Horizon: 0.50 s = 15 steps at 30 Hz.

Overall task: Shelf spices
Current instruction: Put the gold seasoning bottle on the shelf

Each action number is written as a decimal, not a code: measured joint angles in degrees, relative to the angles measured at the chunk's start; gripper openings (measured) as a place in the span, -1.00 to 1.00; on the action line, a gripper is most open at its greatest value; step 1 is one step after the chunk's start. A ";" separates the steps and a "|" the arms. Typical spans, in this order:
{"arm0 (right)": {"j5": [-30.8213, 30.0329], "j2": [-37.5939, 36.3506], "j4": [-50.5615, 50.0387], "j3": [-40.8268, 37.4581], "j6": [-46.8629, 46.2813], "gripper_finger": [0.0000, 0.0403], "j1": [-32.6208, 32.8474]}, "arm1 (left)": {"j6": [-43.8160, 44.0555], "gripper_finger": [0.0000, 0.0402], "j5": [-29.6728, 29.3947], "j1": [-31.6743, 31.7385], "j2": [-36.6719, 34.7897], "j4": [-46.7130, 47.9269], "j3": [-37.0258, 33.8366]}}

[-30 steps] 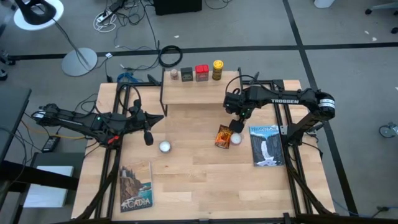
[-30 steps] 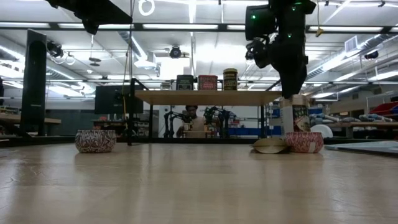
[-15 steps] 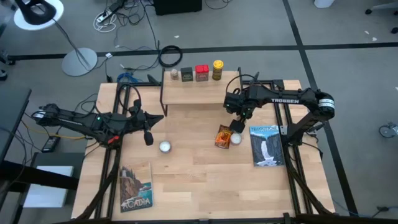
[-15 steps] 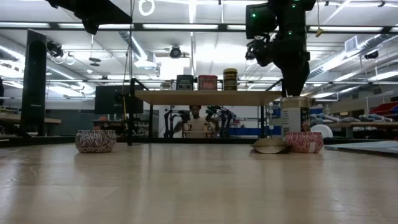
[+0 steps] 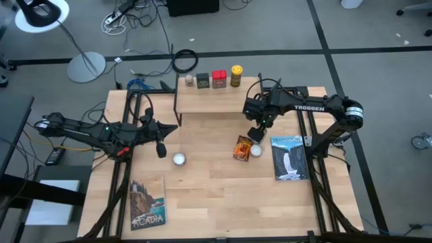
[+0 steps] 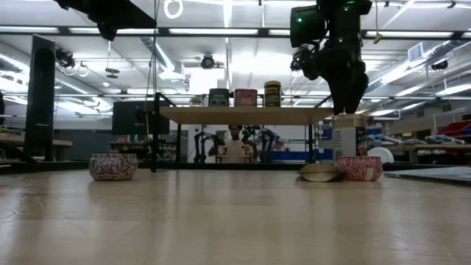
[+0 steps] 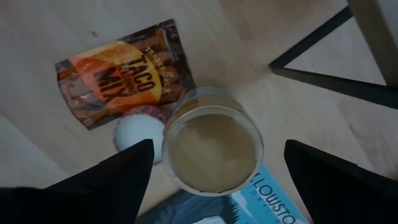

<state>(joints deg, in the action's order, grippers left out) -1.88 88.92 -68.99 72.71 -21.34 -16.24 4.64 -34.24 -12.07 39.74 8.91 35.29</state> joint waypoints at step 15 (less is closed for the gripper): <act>0.02 -0.07 4.55 -3.00 -3.00 0.79 0.42 | 0.07 -1.00 0.02 0.01 0.01 0.00 0.00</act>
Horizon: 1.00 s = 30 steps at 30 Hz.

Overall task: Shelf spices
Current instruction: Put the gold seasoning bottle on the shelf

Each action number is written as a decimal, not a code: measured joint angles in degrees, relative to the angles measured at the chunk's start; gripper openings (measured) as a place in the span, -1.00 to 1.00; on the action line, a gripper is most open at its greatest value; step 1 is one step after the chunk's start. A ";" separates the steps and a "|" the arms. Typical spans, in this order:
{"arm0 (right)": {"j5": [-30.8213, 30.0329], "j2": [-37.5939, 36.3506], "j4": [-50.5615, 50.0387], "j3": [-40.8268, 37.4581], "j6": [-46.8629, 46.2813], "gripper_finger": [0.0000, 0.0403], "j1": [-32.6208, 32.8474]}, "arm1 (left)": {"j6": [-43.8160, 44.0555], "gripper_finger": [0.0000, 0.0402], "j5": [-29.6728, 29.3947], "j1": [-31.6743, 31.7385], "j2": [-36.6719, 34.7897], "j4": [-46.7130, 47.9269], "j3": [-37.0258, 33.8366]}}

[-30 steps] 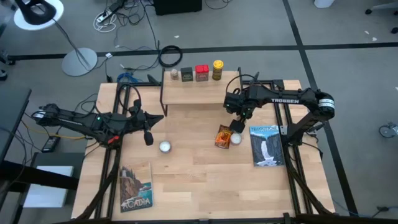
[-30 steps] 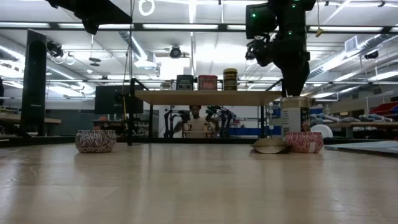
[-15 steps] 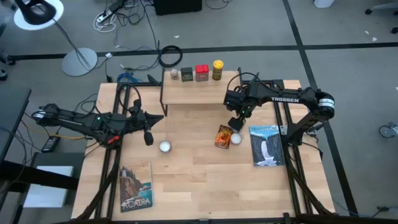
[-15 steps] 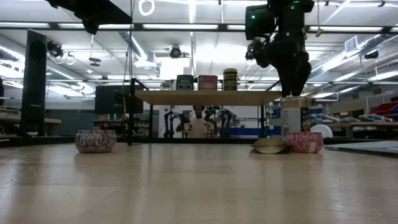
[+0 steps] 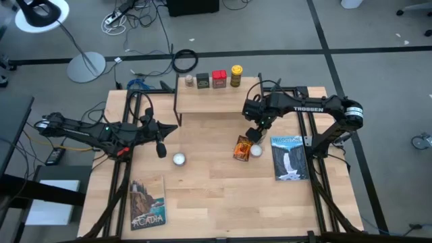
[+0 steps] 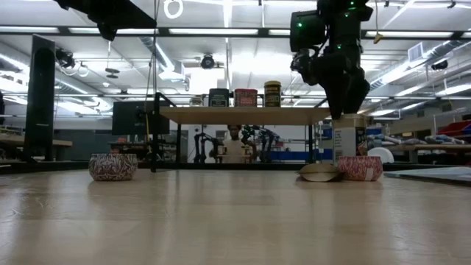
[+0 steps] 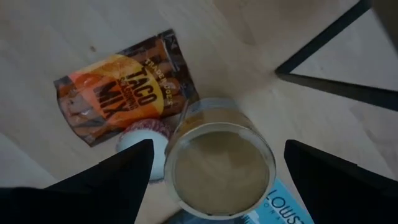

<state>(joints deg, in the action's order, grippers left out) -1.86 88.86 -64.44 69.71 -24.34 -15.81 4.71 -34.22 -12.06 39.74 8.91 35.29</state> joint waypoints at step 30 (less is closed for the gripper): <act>4.47 -0.02 5.03 -5.33 -0.20 0.38 1.35 | 0.00 -1.00 -0.02 0.00 -0.02 0.00 0.00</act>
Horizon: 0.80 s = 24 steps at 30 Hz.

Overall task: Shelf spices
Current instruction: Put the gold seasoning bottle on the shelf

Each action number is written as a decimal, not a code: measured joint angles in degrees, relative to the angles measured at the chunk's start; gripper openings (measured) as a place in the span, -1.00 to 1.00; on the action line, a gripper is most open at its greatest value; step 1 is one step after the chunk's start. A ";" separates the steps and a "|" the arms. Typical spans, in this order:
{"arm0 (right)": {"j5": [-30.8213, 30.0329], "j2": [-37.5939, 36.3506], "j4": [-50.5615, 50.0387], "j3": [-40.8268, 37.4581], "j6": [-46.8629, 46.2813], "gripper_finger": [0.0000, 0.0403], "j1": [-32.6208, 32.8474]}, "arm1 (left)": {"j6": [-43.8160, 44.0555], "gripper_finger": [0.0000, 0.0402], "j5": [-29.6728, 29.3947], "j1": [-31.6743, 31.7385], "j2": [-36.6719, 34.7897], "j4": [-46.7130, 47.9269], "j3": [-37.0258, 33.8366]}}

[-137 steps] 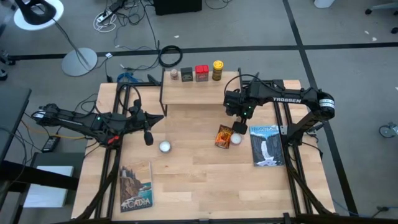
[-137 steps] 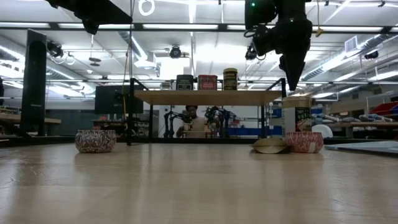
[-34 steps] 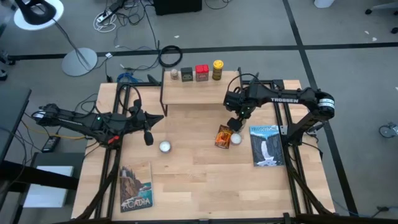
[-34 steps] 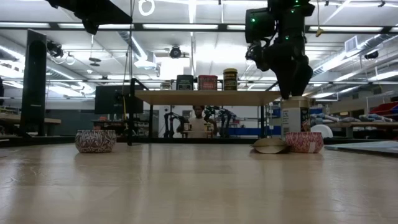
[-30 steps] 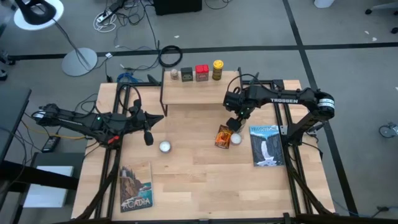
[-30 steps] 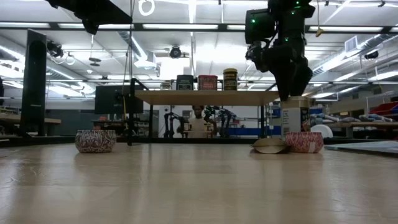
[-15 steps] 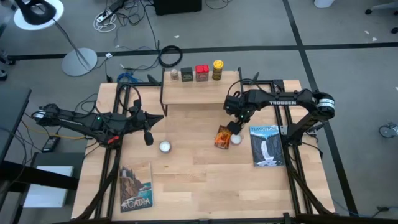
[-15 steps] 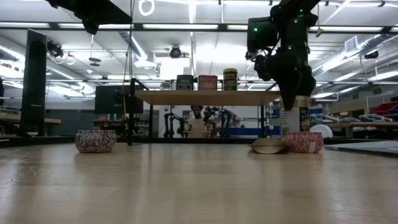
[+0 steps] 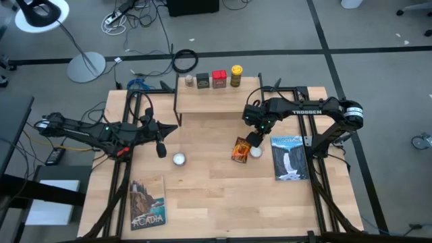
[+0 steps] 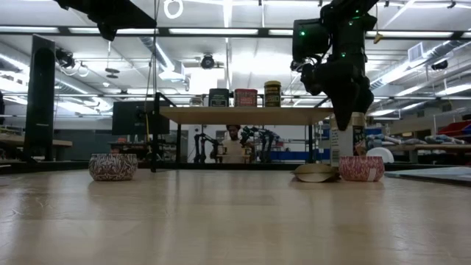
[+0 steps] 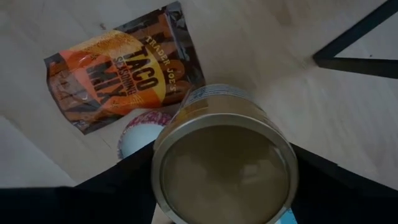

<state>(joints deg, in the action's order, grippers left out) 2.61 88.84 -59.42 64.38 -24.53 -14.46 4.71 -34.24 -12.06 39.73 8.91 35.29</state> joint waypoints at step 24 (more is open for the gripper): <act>-1.41 -0.02 -16.08 22.58 1.92 0.38 4.65 | 0.00 -1.00 0.00 -0.02 0.02 0.02 0.00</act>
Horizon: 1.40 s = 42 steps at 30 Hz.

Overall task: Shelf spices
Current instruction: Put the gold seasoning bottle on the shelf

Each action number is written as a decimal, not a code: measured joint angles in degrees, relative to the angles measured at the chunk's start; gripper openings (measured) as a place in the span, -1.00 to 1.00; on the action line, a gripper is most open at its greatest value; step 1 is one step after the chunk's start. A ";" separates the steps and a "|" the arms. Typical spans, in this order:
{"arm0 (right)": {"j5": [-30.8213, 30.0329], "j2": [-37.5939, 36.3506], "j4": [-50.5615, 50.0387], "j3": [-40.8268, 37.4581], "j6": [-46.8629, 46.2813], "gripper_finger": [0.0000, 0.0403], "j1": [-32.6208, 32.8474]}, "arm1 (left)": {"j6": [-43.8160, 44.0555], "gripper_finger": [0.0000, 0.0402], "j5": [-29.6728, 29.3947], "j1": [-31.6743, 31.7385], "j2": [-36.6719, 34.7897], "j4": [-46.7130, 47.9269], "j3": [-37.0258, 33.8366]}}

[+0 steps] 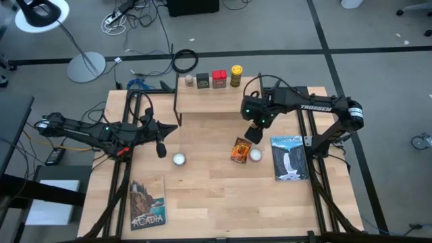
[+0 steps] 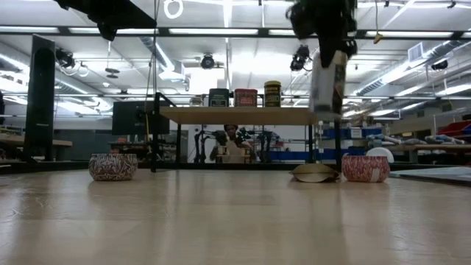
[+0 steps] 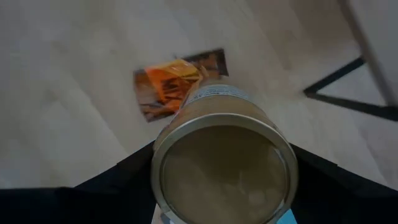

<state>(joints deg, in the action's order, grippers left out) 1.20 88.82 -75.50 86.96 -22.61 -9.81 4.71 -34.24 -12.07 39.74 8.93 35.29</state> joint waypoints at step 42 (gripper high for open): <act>-6.06 8.70 3.27 19.58 24.55 0.39 -23.89 | 0.26 -1.00 0.00 0.02 -0.02 -0.24 0.00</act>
<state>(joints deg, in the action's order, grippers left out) -4.86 97.51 -72.23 106.54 1.94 -33.70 4.97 -34.24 -12.05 39.72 8.69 35.29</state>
